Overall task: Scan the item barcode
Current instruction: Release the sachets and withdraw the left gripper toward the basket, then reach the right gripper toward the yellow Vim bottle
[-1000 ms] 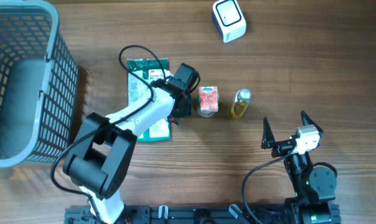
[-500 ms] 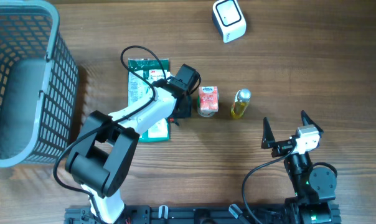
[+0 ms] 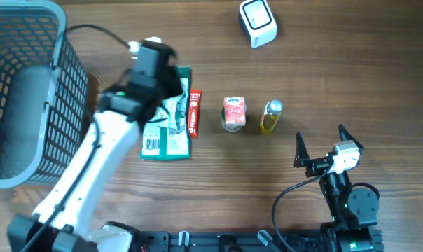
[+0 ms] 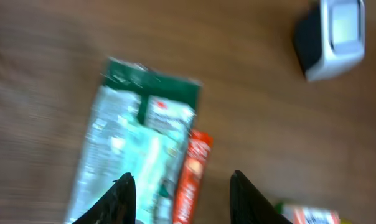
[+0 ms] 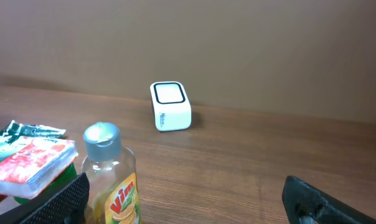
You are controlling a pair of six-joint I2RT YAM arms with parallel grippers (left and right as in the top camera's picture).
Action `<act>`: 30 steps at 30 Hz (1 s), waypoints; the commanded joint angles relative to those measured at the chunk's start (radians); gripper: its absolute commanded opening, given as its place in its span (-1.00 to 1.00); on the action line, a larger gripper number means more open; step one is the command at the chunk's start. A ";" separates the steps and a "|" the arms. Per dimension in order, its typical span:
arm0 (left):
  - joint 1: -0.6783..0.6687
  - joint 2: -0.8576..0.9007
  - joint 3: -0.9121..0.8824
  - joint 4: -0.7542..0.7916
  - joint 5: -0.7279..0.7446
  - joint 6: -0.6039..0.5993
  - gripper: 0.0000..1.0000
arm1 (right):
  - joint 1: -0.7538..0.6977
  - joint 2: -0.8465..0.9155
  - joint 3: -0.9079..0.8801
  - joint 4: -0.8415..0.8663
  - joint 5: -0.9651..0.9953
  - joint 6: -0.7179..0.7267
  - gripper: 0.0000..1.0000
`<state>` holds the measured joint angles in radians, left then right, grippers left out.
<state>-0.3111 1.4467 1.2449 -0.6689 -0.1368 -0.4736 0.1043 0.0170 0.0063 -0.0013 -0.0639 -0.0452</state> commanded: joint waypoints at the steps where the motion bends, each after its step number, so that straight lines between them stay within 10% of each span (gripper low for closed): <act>1: 0.106 -0.011 0.014 -0.031 -0.004 -0.002 -0.16 | 0.003 0.001 -0.001 0.003 -0.014 0.019 0.99; 4: 0.175 -0.011 0.014 -0.066 -0.003 -0.003 0.17 | 0.003 0.001 -0.001 0.003 -0.014 0.019 1.00; 6: 0.193 -0.011 0.014 -0.086 -0.003 -0.002 1.00 | 0.003 0.001 -0.001 0.003 -0.014 0.019 0.99; 30: 0.196 -0.011 0.014 -0.095 -0.003 -0.002 1.00 | 0.003 0.001 0.045 0.003 -0.135 0.130 1.00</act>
<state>-0.1184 1.4399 1.2461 -0.7631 -0.1371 -0.4774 0.1043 0.0170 0.0063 0.0013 -0.1143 0.0364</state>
